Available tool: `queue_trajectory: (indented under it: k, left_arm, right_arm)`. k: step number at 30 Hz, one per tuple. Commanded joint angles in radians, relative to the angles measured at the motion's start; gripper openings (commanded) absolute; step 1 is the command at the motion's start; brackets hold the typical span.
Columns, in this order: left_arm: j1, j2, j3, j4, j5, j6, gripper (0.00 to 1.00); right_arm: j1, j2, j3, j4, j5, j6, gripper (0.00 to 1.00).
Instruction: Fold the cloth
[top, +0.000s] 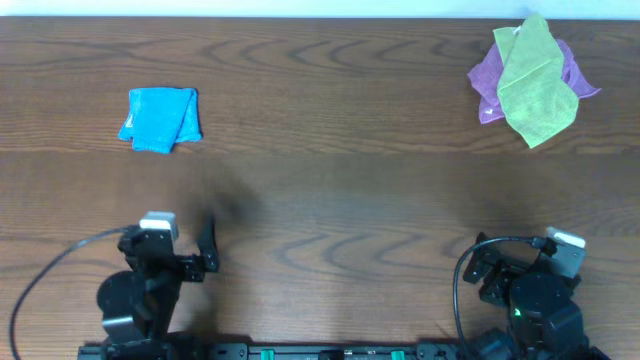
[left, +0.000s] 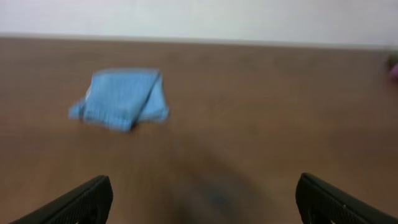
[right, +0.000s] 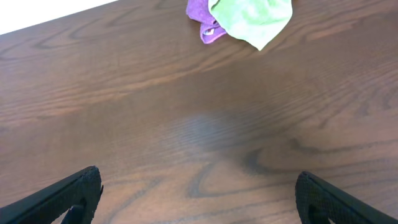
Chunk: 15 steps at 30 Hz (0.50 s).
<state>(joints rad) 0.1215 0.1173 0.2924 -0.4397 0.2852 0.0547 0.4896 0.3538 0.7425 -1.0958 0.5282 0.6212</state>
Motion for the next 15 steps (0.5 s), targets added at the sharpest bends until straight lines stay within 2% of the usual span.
queue_trajectory:
  k: [1,4,11,15]
  left_arm:
    - [-0.004,-0.063,-0.045,-0.058,-0.036,0.047,0.95]
    - [-0.004,-0.092,-0.055,-0.158,-0.091,0.039,0.95]
    - [-0.005,-0.114,-0.056,-0.359,-0.295,-0.116,0.95]
    - [-0.005,-0.114,-0.056,-0.421,-0.362,-0.115,0.95]
  right_arm:
    - [0.0,-0.002,-0.003,-0.001,0.014,0.014,0.99]
    - [0.0,-0.002,-0.003,-0.001,0.014,0.014,0.99]
    - [0.0,-0.002,-0.003,-0.001,0.014,0.014,0.99]
    - [0.0,-0.002,-0.003,-0.001,0.014,0.014,0.99]
